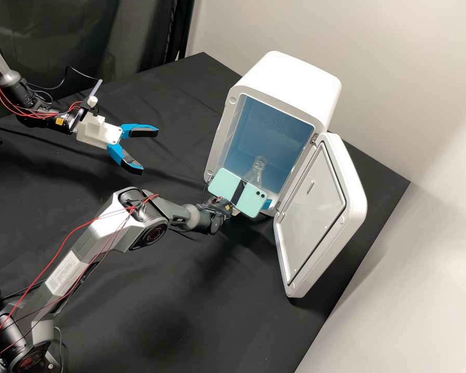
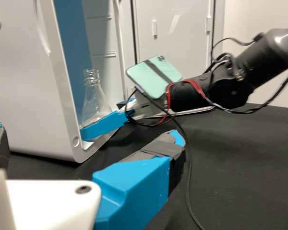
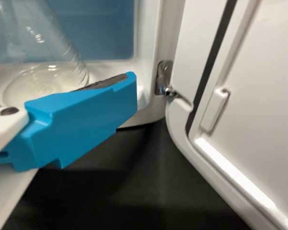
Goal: Place the flask in the incubator
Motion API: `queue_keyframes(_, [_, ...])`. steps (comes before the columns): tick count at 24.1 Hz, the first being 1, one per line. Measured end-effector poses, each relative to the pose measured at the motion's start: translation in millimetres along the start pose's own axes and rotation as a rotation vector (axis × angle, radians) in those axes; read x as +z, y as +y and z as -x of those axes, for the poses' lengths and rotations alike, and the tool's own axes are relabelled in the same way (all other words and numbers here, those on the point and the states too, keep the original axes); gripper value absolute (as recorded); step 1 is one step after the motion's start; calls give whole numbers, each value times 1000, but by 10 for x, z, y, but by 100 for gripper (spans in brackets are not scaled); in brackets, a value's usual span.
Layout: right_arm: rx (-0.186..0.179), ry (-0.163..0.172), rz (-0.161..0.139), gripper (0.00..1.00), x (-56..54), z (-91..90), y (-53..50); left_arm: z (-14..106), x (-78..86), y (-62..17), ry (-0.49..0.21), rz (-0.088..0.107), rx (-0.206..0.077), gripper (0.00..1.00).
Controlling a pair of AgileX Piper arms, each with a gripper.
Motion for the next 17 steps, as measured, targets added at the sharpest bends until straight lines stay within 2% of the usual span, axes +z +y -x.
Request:
queue_keyframes(5, [23, 0, 9, 100, -7, -129, 74, 7, 28, 24, -8, -2, 6, 100])
queue_keyframes(7, [19, -6, 16, 100, 16, -175, 62, 7, 28, 23, -7, -2, 4, 100])
queue_keyframes(13, [21, 2, 19, 100, -18, -295, 140, 6, 43, 20, -12, -2, 3, 100])
queue_keyframes(17, [24, 2, 24, 100, -35, -344, 149, -12, 45, 41, -13, -3, 10, 100])
